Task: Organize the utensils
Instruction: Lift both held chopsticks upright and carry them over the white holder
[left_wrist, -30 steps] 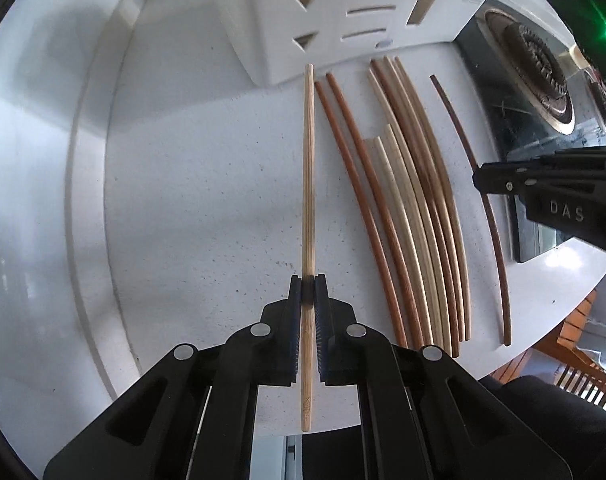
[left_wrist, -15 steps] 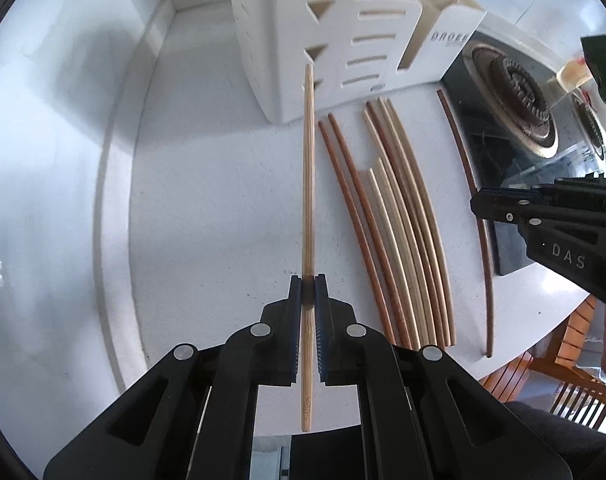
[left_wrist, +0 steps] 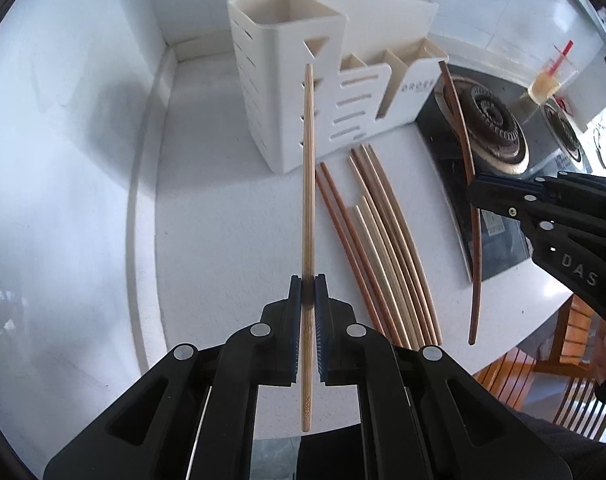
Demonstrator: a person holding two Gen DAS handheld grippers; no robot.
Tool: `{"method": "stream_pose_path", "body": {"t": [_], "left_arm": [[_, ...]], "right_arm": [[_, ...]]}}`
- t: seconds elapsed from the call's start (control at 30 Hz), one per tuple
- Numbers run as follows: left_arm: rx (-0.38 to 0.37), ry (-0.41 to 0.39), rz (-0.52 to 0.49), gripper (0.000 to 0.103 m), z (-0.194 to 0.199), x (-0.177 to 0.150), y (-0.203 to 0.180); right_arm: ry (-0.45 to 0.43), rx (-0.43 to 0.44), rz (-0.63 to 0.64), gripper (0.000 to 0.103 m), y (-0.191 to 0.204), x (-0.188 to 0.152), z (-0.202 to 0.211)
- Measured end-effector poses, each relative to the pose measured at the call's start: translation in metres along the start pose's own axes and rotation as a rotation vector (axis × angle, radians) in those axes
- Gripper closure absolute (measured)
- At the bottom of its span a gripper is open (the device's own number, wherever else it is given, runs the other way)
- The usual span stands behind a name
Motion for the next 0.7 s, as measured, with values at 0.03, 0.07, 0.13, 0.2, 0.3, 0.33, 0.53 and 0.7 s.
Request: {"method": "stream_pose_path", "body": {"t": [0.03,0.07,0.13,0.2,0.3,0.33,0.53,0.7], "left_arm": [[0.002,-0.011,0.003,0.097,0.002,0.001,-0.001],[0.009,-0.029,0.005,0.097,0.007,0.003,-0.003],[0.020,-0.062,0.004,0.097,0.015,0.007,-0.007],[0.016,-0.094,0.020,0.097,0.022,0.013,-0.012],[0.017,-0.137,0.025,0.097,0.032,0.022,-0.021],[0.018,-0.154,0.024,0.097,0.036,0.026,-0.024],[0.039,-0.238,0.039,0.097,0.055,0.043,-0.035],[0.053,-0.323,0.040,0.097,0.071,0.056,-0.042]], "right_arm": [[-0.022,0.004,0.005,0.097,-0.001,0.004,0.003],[-0.043,0.005,0.009,0.097,-0.004,0.009,0.005],[-0.079,0.016,0.014,0.097,-0.004,0.016,0.010],[-0.107,0.036,0.014,0.097,-0.011,0.023,0.017],[-0.133,0.072,0.021,0.097,-0.021,0.031,0.023],[-0.144,0.075,0.024,0.097,-0.023,0.033,0.025],[-0.212,0.112,0.005,0.097,-0.042,0.049,0.036],[-0.273,0.134,0.003,0.097,-0.055,0.062,0.046]]}}
Point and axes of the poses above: each gripper's, at about its wrist camera, not at the fingertips, and z roughly against the way its jaws point, y to its left, x to its top, the point moved 3 cm from there along -z, roughly the way its jaws point, and after that the axes turned 15 degrees about -x, right-handed, at the moved point
